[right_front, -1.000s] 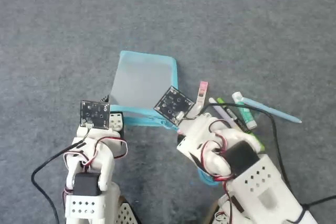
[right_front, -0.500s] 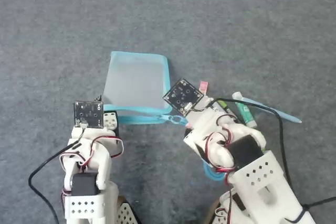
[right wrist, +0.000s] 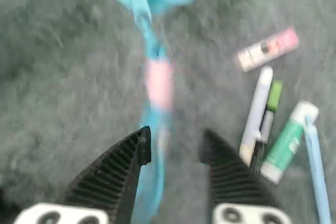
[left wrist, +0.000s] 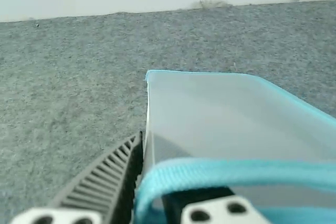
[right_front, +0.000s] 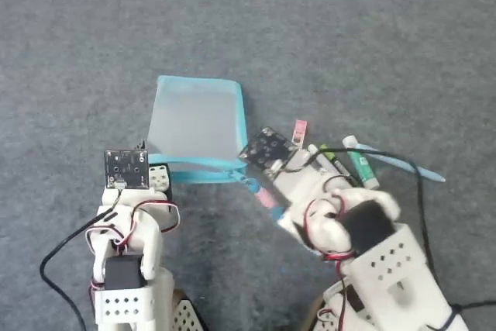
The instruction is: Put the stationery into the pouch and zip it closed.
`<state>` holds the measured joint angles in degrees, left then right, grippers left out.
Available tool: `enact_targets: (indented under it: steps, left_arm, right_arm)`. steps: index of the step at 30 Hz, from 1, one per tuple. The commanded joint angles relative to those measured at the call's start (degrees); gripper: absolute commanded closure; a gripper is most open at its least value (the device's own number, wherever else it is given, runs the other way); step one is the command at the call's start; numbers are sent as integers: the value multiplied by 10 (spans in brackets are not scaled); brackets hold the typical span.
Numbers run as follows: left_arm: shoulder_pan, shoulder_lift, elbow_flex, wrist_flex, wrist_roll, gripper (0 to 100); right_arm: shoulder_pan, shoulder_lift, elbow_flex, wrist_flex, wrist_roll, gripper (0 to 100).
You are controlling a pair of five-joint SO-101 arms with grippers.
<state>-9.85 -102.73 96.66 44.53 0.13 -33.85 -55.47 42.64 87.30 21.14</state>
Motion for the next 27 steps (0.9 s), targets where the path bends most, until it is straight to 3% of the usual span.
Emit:
enact_targets:
  steps: [1,4,7,12,22,27]
  left_arm:
    - [-5,-4,-25,-18,6,989]
    - [-5,-4,-24,-17,4,989]
    - [-5,-5,-15,-17,3,989]
    - [-5,-5,-13,-17,2,988]
    - [-5,-5,-13,-5,2,988]
    - [-5,-6,-12,5,2,988]
  right_arm:
    - [70,1,-80,78,54,695]
    - [179,9,-109,92,90,692]
    - [290,41,-106,88,178,691]
    - [436,173,-111,16,276,690]
    - [547,348,-120,-133,546,689]
    - [573,412,-116,-190,633,689]
